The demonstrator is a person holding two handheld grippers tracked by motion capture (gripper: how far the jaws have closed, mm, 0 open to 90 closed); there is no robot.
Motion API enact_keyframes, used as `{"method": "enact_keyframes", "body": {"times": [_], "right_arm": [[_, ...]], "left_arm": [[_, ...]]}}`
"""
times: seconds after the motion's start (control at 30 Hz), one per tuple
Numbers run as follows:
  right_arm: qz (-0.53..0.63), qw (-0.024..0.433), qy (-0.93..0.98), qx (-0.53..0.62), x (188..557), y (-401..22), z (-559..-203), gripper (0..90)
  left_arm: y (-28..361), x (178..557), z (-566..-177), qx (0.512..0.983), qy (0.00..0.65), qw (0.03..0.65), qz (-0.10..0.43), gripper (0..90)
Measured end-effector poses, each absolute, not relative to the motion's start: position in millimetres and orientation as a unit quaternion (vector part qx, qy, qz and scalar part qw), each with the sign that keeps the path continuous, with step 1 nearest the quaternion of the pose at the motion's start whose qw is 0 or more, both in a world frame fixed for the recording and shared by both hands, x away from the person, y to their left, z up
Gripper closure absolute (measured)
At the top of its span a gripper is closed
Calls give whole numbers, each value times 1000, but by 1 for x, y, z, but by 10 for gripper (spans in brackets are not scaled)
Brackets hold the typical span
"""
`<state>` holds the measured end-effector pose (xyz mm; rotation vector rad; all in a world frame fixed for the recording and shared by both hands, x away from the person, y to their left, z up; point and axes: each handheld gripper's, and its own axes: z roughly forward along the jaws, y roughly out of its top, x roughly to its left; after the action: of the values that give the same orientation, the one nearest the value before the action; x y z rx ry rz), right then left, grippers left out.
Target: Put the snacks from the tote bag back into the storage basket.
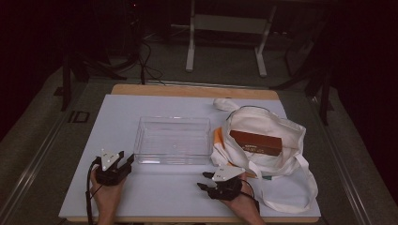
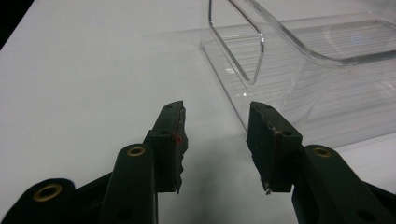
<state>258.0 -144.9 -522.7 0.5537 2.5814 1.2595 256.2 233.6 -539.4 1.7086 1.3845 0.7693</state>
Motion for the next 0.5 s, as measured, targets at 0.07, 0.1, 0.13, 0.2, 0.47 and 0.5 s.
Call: {"method": "enact_keyframes", "body": {"times": [0.07,0.1,0.13,0.2,0.47,0.5], "right_arm": [[423,108,880,187,257,-144,-521,558],[420,109,881,187,256,-144,-520,558],[412,111,885,186,256,-144,-518,558],[409,113,886,186,255,-143,-516,558],[405,121,888,181,253,-141,-504,569],[405,125,888,179,252,-140,-502,570]], "left_arm": [[234,256,-539,673,548,395,301,572],[234,256,-539,673,548,396,301,572],[234,256,-539,673,547,396,302,571],[234,256,-539,673,547,395,302,569],[234,256,-539,673,548,395,302,564],[234,256,-539,673,548,395,302,564]]}}
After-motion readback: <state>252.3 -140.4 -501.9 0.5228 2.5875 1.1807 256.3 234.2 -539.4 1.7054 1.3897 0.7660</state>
